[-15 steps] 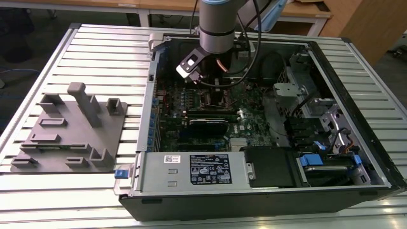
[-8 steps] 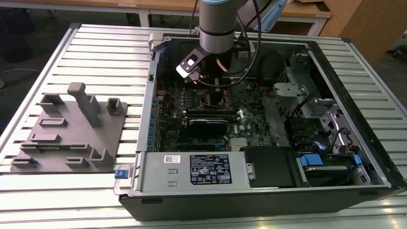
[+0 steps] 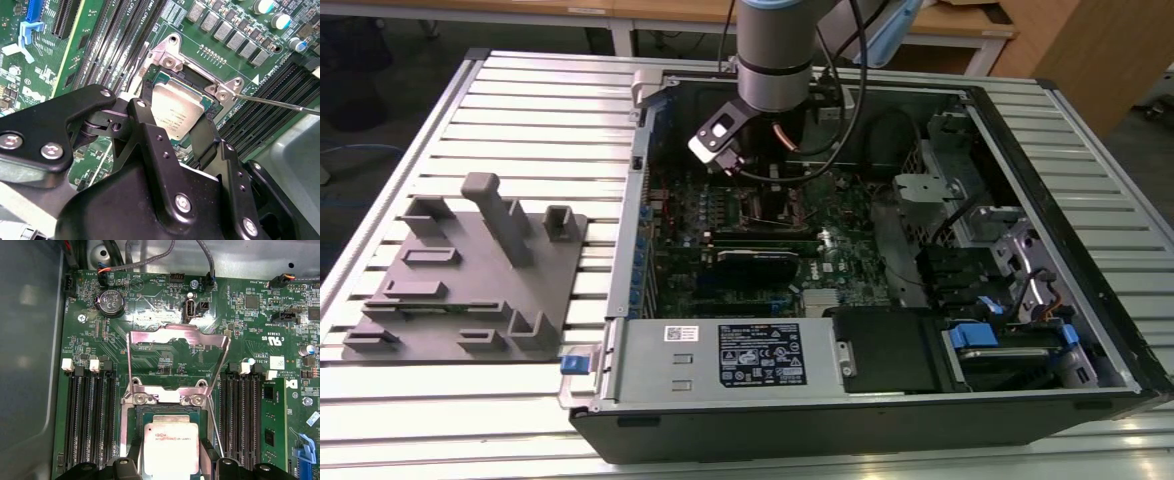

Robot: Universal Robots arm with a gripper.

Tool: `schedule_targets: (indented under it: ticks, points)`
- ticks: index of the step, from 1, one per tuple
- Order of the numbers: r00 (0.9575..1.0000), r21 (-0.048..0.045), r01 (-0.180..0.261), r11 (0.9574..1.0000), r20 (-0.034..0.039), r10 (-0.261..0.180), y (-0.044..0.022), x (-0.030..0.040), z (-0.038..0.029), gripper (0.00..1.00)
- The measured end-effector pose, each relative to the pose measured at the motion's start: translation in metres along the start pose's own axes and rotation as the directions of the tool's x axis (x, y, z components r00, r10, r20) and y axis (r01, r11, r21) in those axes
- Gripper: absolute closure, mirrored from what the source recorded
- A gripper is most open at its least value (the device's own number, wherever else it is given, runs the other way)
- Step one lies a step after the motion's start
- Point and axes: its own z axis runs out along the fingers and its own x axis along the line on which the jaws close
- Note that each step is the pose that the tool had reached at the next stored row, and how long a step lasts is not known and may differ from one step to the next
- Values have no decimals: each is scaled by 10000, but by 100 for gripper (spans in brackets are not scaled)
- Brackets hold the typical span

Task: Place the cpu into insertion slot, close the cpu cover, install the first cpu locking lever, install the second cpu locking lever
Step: 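Place the cpu into insertion slot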

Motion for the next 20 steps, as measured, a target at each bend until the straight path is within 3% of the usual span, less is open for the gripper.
schedule_targets:
  ticks: [14,20]
  points:
    - [10000,0,-1,10000,-12,1,-3,37,3,46]
    - [10000,0,-2,10000,-13,2,-4,20,4,46]
